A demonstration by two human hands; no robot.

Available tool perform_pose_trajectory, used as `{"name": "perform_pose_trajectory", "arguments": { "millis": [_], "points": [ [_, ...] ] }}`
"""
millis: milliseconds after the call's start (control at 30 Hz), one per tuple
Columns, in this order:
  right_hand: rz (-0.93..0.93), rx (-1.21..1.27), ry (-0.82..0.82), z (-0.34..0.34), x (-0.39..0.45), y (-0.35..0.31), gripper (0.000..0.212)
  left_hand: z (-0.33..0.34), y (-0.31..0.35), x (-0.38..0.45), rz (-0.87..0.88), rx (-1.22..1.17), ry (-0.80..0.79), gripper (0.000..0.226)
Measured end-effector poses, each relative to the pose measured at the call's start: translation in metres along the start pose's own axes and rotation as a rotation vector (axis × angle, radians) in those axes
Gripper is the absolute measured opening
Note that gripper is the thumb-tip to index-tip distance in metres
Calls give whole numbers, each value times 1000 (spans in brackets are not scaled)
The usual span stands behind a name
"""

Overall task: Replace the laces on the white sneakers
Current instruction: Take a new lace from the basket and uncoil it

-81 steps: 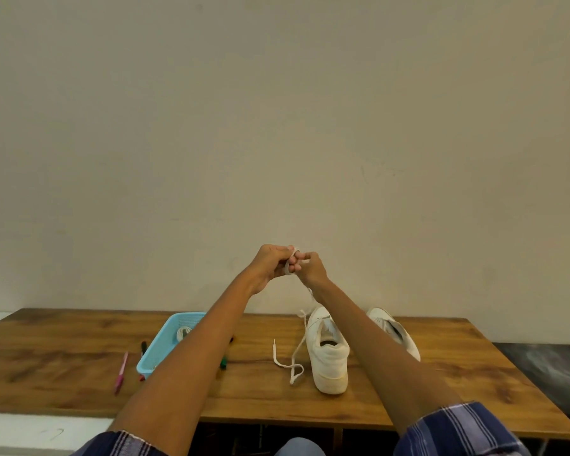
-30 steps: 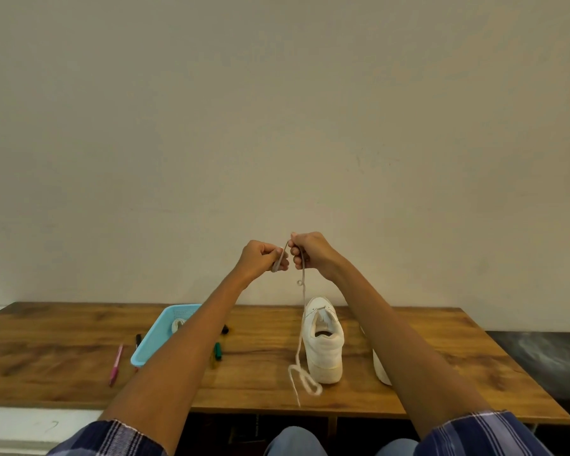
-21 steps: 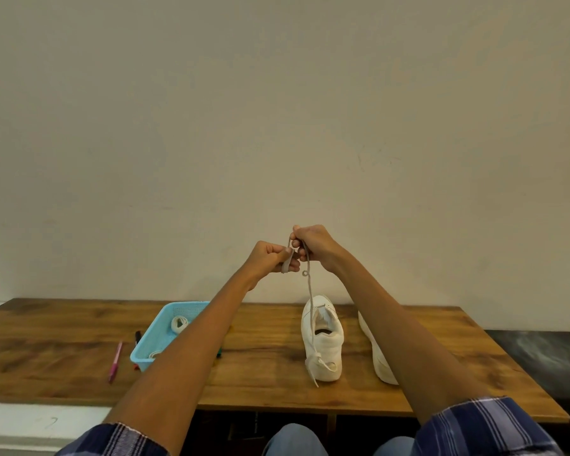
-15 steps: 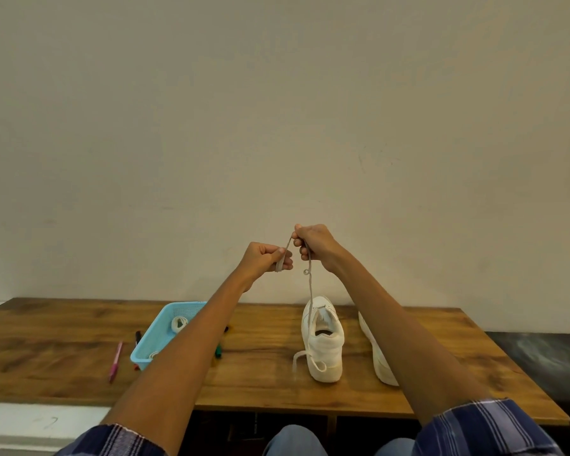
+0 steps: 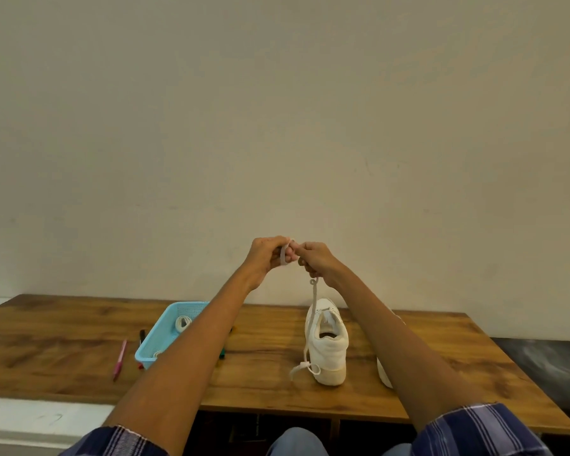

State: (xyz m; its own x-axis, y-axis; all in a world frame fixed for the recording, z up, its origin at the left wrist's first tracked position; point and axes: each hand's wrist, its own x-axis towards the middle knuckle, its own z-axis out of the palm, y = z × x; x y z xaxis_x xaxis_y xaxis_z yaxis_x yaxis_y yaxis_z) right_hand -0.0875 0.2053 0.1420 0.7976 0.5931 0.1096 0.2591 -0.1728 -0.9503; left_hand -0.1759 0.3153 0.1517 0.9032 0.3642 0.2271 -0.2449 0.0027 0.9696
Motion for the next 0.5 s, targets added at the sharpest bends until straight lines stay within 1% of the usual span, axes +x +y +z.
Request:
{"name": "perform_pose_trajectory", "arguments": {
  "millis": [67,133,200,267,333,367,400,433,500],
  "points": [
    [17,19,5,1,0,2,37,-3,7,3,8,-197,106,26],
    [49,-1,18,2,2,10,43,-6,15,8,26,-301,191,24],
    [88,-87,15,4,6,25,48,-6,23,11,42,-312,223,23],
    [118,-232,-20,6,10,42,53,-4,27,13,49,-301,232,22],
    [98,-408,-31,9,15,53,47,-2,28,15,48,-269,251,21],
    [58,-467,-1,10,17,53,39,-1,28,16,47,-254,256,21],
    [5,-457,36,12,17,49,31,-1,27,17,45,-242,254,21],
    [-47,-371,53,13,15,40,29,-1,26,17,41,-232,248,21],
    [-165,-138,5,15,8,16,34,0,24,17,28,-200,231,21]
  ]
}}
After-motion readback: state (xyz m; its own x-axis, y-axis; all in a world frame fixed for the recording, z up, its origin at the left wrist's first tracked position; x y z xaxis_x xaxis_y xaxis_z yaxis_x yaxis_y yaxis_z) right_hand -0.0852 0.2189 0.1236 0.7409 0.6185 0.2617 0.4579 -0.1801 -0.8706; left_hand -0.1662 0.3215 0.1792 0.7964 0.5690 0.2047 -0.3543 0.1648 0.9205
